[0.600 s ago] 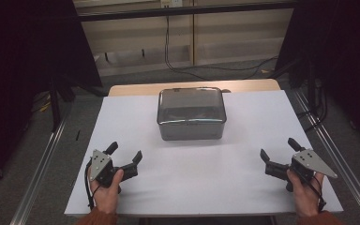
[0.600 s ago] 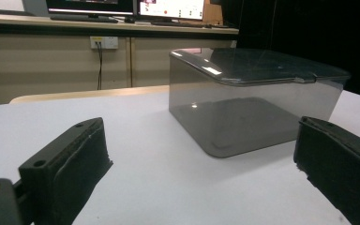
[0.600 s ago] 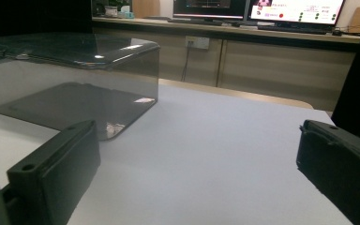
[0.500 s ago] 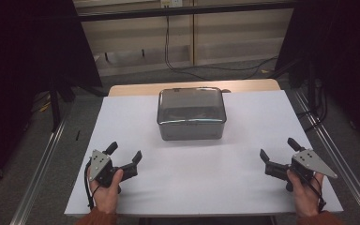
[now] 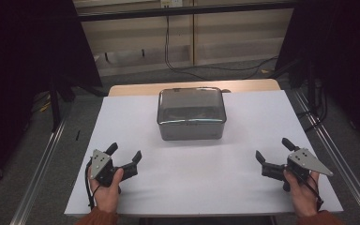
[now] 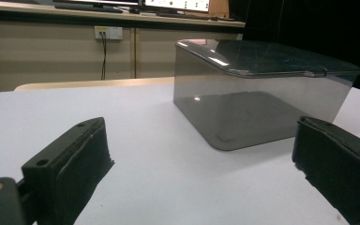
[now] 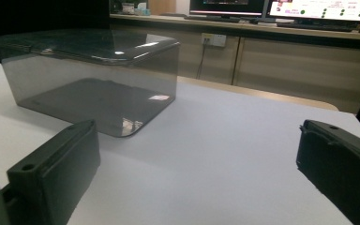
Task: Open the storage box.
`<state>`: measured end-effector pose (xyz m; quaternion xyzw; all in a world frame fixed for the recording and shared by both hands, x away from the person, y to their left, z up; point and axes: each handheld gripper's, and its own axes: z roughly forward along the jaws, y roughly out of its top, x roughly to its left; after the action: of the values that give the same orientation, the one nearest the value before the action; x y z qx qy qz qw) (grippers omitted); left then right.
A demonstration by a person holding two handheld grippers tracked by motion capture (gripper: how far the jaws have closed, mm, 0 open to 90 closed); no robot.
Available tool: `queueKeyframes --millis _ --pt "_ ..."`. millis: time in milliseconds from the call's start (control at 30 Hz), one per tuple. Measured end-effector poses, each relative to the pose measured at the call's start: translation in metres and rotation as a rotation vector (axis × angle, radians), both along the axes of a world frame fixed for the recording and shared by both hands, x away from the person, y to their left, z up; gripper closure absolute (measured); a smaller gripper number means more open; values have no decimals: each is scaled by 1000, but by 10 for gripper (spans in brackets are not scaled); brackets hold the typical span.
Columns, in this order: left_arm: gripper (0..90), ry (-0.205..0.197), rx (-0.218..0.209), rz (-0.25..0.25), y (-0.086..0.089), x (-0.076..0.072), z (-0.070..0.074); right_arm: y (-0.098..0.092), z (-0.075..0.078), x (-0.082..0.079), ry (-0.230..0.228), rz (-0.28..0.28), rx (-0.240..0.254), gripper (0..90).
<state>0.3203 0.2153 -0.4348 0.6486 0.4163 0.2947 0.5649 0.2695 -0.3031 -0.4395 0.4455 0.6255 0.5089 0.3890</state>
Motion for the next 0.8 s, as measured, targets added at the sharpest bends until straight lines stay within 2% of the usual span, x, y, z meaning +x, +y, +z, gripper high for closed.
queueKeyframes --millis 100,200,333,367,400,500,600,633,667,733,800 --pt "39 4 8 3 -1 0 -1 2 -1 2 5 21 8 0" --pt "37 -8 11 9 0 0 0 4 0 4 7 42 19 0" --pt "38 -16 -3 16 2 0 1 6 0 5 14 63 9 0" --pt "37 -16 -2 17 3 0 1 9 -1 7 27 69 24 0" --pt "37 -14 2 19 4 -1 1 10 0 8 24 77 38 0" --pt "38 -14 -5 17 5 -2 1 17 3 12 2 84 24 0" --pt "37 -14 -7 12 4 -2 1 21 5 15 8 117 42 0" --pt "37 -24 7 3 3 -3 2 23 6 17 3 143 79 0" --pt "38 -26 2 -2 3 -3 3 24 7 18 0 137 82 0" --pt "37 -34 3 -3 2 -4 3 28 8 19 -10 139 46 0" --pt "36 -35 6 -3 2 -4 3 32 9 21 -15 143 51 0"
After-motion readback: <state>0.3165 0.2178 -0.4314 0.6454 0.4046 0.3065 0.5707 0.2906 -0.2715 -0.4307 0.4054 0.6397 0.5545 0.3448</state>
